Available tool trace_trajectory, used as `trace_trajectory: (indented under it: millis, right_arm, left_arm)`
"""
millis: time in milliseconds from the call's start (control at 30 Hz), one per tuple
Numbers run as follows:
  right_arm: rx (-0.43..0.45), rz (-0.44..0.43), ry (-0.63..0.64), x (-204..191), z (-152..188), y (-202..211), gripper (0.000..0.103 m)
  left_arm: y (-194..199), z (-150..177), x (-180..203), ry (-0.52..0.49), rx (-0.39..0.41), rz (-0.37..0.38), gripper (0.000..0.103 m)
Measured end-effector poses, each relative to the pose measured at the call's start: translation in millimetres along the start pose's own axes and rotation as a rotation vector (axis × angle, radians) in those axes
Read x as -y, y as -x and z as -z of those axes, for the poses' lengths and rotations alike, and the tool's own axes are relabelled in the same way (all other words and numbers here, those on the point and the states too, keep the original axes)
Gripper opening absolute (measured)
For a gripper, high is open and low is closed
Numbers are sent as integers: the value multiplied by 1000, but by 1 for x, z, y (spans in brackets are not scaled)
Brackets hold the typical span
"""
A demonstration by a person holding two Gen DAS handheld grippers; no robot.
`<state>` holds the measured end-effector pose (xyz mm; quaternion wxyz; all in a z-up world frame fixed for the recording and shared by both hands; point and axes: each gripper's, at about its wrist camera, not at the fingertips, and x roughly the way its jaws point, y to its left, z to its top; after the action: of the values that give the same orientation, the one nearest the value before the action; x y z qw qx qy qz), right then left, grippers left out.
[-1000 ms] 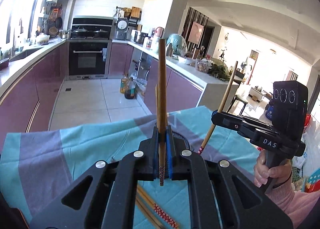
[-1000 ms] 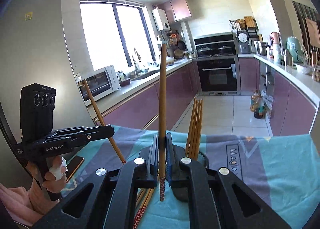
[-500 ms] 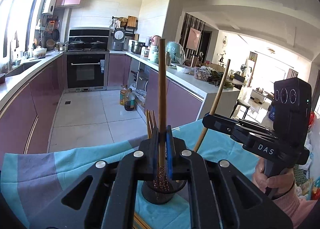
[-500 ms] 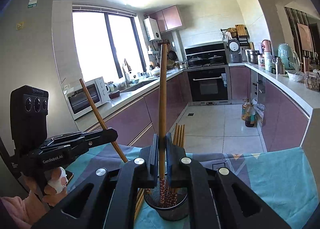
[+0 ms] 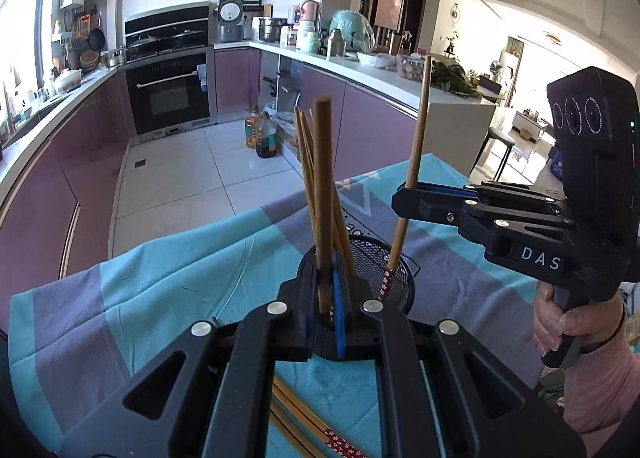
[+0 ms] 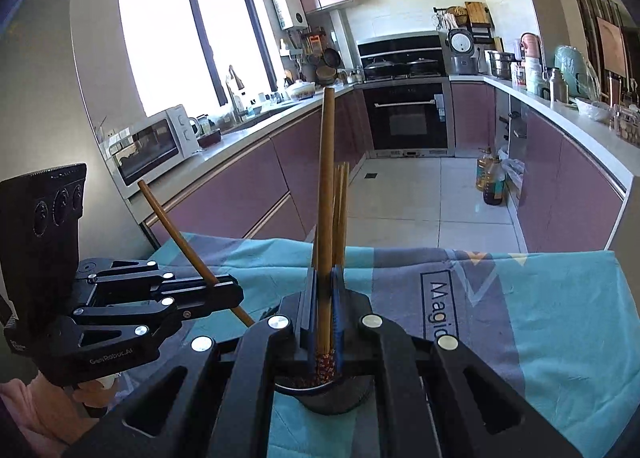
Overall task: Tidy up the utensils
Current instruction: 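Lower both chopsticks into the mesh cup and open both tools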
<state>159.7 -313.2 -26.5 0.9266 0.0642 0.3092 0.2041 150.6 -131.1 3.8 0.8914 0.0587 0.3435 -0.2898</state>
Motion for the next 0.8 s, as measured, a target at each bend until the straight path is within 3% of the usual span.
trace_trajectory:
  millis: [167,433,733,800]
  right_arm:
    - [-48,0,-7,5,4,-12,6]
    - [-78,8,-37,9,6,-27,6]
    - [-55,-5,-52,10,9,-20,10]
    - [-46,-9,-49,9,10,-16,15]
  left_arm:
    - [-9,-4,-8,13,-18,27,8]
    - [-28,-13,-25,50,-44,9,8]
    - [-34,-7,-33,77,-34,15,17]
    - [-29,-3,-37,84,-19,5,20]
